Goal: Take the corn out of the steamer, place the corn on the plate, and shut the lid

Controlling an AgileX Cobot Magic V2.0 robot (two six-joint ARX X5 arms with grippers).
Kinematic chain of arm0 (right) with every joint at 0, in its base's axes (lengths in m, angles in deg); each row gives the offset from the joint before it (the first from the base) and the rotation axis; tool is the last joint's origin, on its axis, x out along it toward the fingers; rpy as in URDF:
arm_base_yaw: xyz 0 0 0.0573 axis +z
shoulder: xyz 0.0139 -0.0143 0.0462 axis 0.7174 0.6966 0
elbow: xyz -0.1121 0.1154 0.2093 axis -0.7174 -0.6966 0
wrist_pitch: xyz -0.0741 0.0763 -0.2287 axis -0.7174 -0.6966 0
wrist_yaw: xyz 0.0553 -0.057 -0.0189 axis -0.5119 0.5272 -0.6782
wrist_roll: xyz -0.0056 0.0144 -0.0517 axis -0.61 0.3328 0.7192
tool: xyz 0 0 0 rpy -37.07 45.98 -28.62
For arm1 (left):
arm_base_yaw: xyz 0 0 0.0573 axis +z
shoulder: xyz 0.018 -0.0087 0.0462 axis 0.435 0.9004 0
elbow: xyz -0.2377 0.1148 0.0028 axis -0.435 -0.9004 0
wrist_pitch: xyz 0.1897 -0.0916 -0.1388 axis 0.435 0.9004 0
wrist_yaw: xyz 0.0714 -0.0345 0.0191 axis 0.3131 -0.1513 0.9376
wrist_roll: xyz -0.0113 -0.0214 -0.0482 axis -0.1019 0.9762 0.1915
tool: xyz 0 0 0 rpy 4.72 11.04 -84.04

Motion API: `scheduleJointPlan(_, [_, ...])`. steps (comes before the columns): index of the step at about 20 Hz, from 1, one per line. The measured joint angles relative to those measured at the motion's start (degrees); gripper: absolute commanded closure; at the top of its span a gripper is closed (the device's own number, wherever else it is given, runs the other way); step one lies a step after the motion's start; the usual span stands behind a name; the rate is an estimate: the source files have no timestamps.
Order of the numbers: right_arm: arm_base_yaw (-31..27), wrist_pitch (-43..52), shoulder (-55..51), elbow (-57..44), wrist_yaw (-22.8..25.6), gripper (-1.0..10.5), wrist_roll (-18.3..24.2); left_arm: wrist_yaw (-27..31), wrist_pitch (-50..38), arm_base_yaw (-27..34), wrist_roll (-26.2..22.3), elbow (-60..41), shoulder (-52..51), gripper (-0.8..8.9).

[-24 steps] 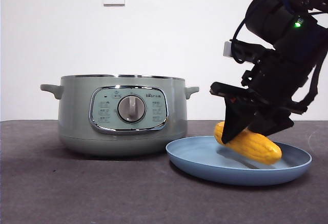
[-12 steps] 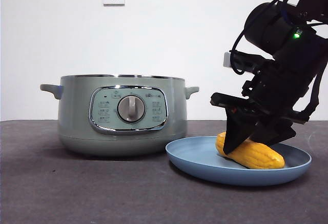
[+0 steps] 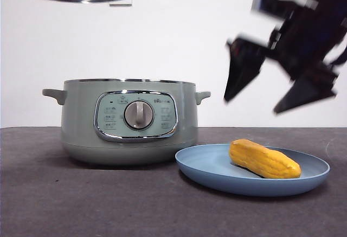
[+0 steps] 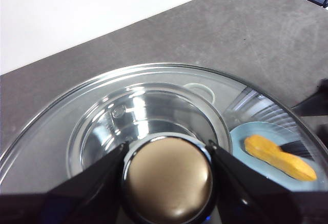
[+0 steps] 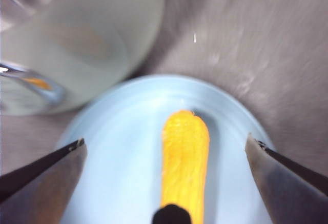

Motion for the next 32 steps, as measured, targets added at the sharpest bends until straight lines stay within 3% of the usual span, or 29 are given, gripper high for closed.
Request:
scheduleJointPlan(8, [0.0, -16.3, -26.4, 0.0, 0.2, 3.8, 0.0, 0.0, -14.1, 0.0, 0.0, 0.0, 13.3, 8.22])
scheduleJointPlan(13, [0.0, -22.3, -36.3, 0.0, 0.4, 3.8, 0.0, 0.0, -20.9, 0.0, 0.0, 0.0, 21.6, 8.22])
scheduleJointPlan(20, [0.0, -27.3, -38.7, 0.0, 2.4, 3.8, -0.2, 0.0, -25.4, 0.0, 0.0, 0.0, 27.1, 8.22])
scheduleJointPlan(32, [0.0, -27.5, -38.7, 0.0, 2.5, 3.8, -0.2, 0.1, -27.1, -0.2, -0.5, 0.0, 30.8, 8.22])
